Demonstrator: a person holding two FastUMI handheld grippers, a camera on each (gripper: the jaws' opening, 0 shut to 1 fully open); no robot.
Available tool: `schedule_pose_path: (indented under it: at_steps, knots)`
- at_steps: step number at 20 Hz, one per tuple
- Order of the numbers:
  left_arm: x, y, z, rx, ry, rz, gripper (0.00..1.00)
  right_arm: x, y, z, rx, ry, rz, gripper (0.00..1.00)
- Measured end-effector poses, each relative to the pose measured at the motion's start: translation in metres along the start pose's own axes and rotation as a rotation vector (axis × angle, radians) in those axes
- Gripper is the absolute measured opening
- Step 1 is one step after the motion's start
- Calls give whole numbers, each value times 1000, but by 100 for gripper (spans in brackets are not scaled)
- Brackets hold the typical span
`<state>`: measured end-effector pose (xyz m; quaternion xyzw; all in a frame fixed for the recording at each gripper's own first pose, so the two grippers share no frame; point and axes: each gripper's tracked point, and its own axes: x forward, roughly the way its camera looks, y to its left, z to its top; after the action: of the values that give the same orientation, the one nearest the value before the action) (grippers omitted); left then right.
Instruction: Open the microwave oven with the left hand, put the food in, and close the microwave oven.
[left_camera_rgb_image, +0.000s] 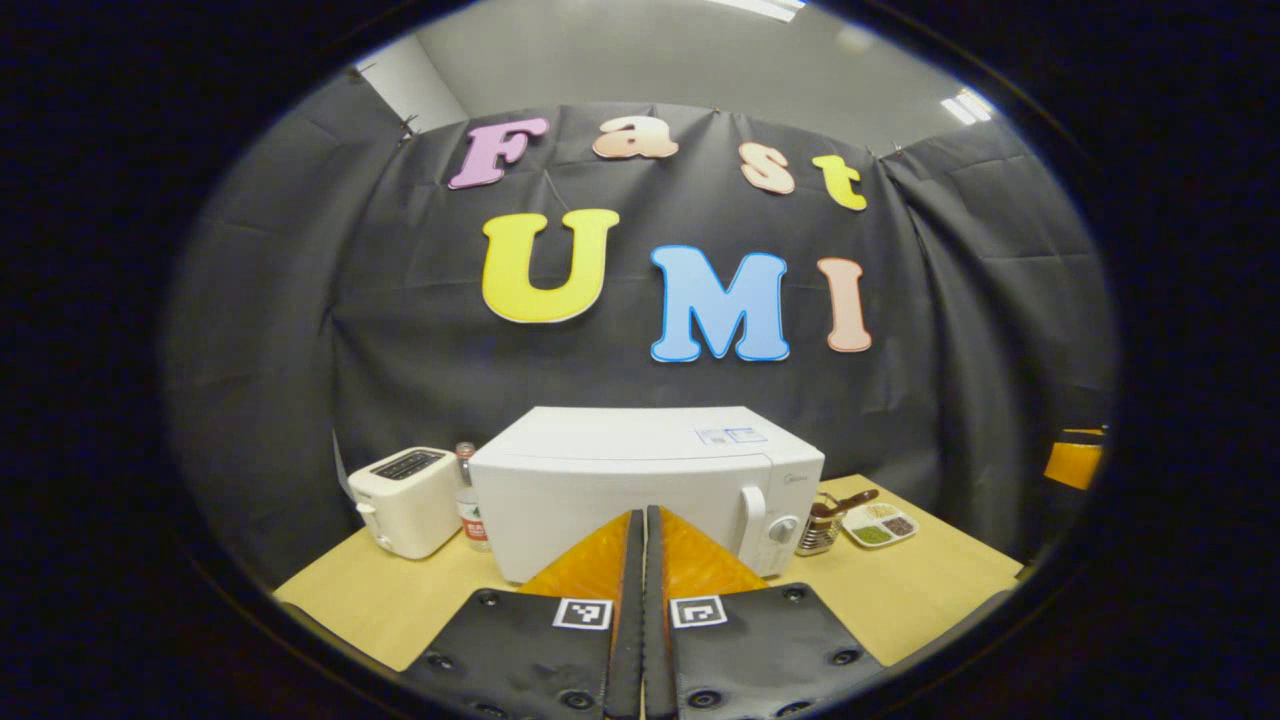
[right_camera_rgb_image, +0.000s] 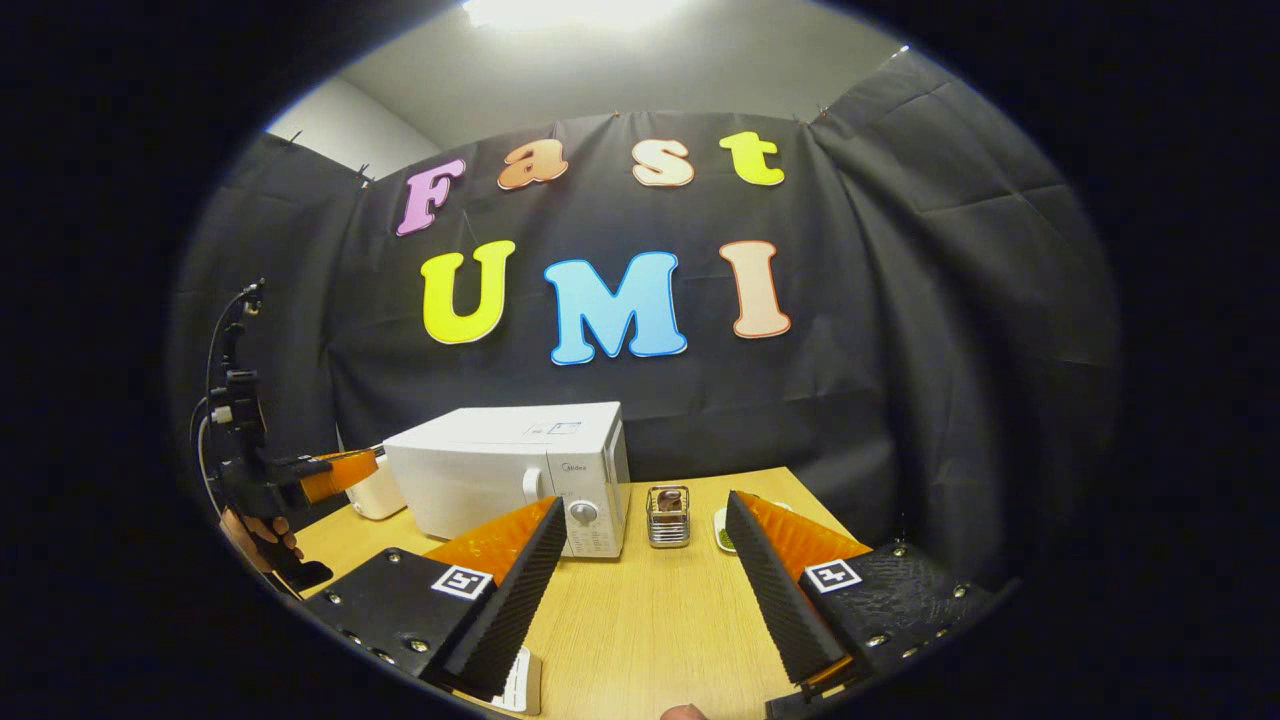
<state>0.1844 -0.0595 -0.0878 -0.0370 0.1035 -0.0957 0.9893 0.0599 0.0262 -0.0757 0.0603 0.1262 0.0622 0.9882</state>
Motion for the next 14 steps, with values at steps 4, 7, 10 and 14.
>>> schedule_pose_path:
  at_steps: [4,7,10,14]
  knots:
    - [-62,0,13,-8,-40,50,7,-17,-8,4,-10,-27,35,98]
    - [-97,4,21,42,-56,64,30,-18,-13,7,-12,-40,40,98]
    - [-124,6,39,86,-98,67,44,-20,-11,13,4,-60,33,98]
    - [-139,15,48,100,-121,81,91,-35,-6,22,8,-82,20,98]
